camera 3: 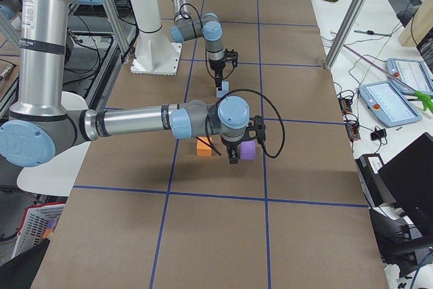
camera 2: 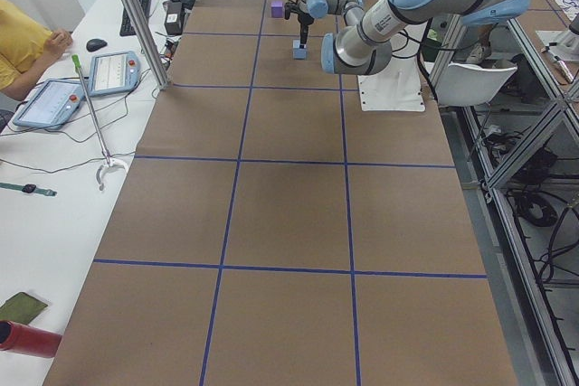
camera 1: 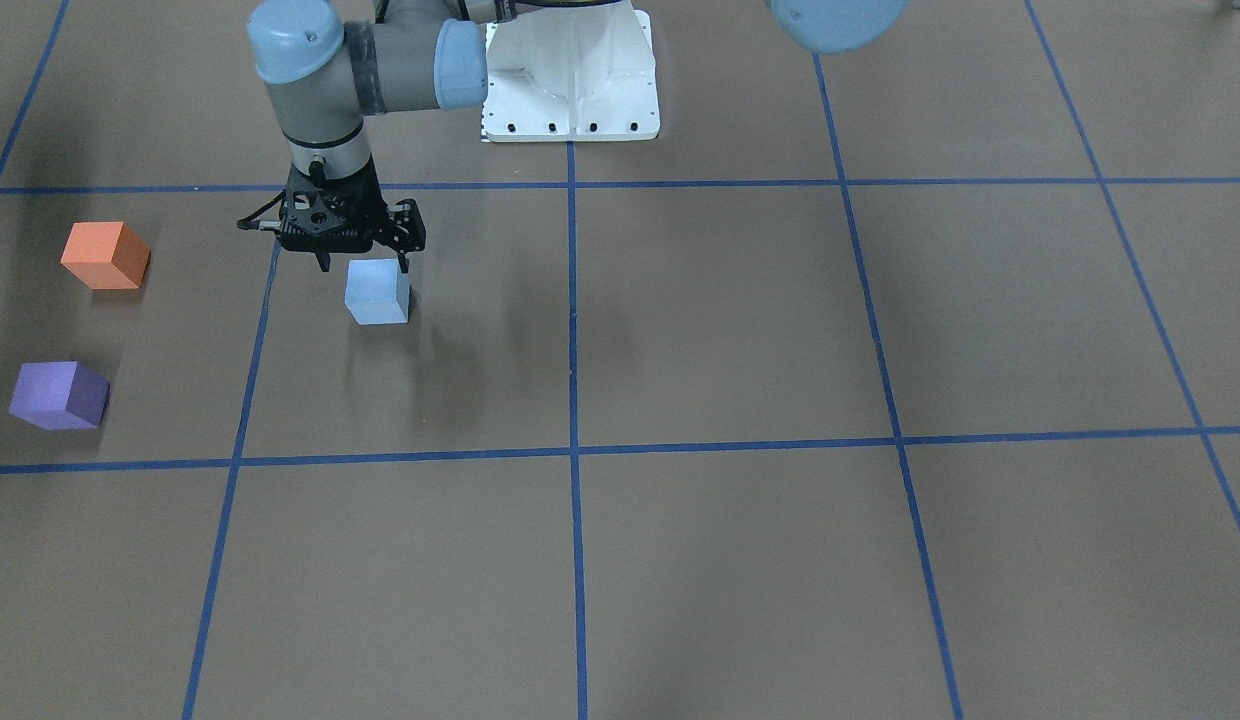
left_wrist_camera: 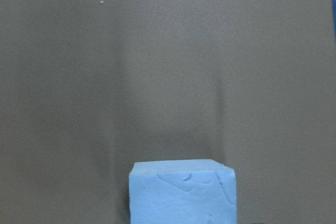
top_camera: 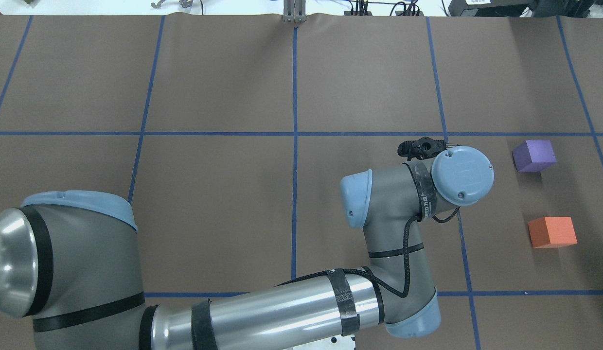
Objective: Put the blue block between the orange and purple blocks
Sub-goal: 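Set the cube down mid-table, open the left gripper while the right arm reaches in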
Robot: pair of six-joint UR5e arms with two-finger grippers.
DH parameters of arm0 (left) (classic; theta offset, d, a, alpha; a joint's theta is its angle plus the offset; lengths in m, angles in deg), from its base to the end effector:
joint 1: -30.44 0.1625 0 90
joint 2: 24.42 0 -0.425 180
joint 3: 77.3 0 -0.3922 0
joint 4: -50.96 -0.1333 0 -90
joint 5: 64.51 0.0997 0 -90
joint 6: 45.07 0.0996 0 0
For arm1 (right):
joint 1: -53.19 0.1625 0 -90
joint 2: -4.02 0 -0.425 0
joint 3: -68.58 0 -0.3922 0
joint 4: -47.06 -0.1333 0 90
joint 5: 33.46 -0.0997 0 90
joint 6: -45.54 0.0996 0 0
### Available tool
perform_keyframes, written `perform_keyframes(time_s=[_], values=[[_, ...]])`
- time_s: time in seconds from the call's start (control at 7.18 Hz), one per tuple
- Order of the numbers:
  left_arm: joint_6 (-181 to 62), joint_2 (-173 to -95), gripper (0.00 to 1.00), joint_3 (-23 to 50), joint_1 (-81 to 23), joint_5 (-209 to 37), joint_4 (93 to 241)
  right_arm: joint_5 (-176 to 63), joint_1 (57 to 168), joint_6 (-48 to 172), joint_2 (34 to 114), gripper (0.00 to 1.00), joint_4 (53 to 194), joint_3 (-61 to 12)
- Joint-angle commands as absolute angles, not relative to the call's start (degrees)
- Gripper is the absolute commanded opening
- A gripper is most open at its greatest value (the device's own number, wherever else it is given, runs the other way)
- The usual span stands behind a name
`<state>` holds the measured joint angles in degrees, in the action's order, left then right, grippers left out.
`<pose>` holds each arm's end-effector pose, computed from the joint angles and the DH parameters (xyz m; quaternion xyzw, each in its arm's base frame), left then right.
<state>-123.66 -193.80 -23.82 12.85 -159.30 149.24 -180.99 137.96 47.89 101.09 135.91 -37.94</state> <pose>0.7678 -0.3745 -0.0413 0.0715 0.4269 -0.0306 0.9009 0.0087 -0.4451 0.5541 0.0491 -0.4835 -0.0664 0.8715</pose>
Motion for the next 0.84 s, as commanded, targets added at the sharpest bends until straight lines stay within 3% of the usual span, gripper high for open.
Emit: perform_keyframes(time_s=[0.0, 0.42, 0.7], values=[[-123.56, -187.15, 1.00, -3.41, 11.82, -159.61, 136.62, -180.42, 131.98, 63.47, 93.89, 1.00, 134.18, -39.26], [-118.94, -166.61, 1.00, 28.16, 3.24, -168.34, 128.14, -166.16, 116.36, 82.80, 87.73, 0.99, 129.15, -41.71], [-111.20, -157.17, 1.00, 37.54, -1.18, -170.33, 125.49, -161.55, 105.62, 97.15, 82.28, 0.99, 129.15, -43.22]])
